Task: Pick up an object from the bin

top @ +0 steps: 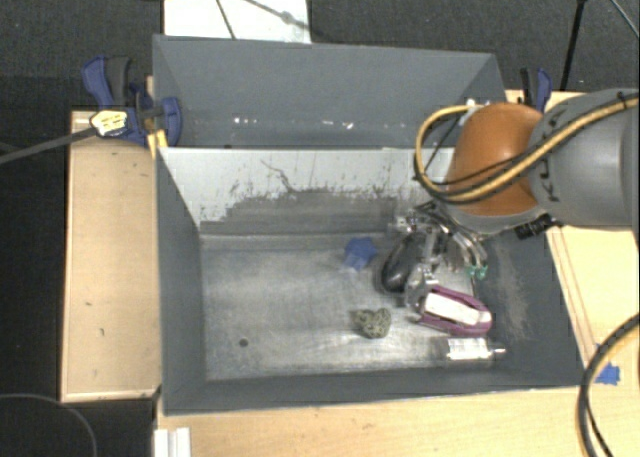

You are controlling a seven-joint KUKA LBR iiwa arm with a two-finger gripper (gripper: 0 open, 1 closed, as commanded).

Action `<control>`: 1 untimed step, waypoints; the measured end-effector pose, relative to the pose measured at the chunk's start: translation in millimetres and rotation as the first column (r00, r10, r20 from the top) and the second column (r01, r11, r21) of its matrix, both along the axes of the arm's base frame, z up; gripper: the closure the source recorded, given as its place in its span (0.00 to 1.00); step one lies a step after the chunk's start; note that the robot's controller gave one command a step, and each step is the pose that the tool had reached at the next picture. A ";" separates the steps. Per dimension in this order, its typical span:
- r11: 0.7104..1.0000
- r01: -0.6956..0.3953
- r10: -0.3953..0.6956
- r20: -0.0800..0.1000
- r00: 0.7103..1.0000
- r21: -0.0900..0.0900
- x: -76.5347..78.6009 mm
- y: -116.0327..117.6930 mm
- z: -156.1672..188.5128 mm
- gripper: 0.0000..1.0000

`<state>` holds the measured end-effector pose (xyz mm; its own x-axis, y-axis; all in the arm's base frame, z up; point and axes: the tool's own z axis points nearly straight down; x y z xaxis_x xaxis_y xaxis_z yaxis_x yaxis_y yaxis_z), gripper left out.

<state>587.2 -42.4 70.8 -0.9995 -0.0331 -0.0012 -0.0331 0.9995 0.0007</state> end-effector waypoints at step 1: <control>1.000 -0.002 0.002 -0.001 1.000 0.000 0.3 1.1 2.1 1.00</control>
Offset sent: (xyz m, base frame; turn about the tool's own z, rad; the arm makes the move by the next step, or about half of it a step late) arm 0.0000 0.0000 0.0000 0.0000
